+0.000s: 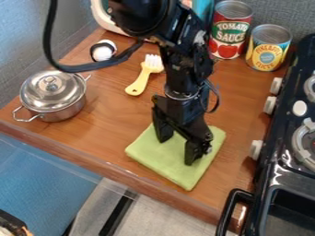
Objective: Moved the green towel down to the left side of the pot
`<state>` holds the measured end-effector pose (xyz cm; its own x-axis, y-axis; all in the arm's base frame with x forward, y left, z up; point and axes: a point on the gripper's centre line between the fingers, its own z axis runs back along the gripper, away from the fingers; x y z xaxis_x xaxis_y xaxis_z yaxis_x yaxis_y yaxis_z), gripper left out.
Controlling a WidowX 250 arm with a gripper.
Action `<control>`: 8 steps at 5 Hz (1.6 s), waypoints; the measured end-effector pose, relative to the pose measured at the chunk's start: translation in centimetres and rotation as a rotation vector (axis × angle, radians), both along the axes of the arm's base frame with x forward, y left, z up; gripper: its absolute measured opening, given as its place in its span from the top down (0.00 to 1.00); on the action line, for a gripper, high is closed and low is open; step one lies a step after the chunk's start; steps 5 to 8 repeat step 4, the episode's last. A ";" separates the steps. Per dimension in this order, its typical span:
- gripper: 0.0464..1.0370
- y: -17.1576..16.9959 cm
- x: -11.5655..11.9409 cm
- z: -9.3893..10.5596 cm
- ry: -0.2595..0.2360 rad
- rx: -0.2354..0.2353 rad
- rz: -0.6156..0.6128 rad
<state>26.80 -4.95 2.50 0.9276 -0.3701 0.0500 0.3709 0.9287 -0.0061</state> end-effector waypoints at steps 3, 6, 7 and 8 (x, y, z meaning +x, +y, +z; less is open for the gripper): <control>0.04 1.0 1.4 8.2 -0.133 -0.019 -0.051; 0.04 1.7 1.1 9.4 -0.146 -0.021 -0.024; 0.04 1.7 1.1 9.4 -0.146 -0.021 -0.024; 0.04 1.7 1.1 9.4 -0.146 -0.021 -0.024</control>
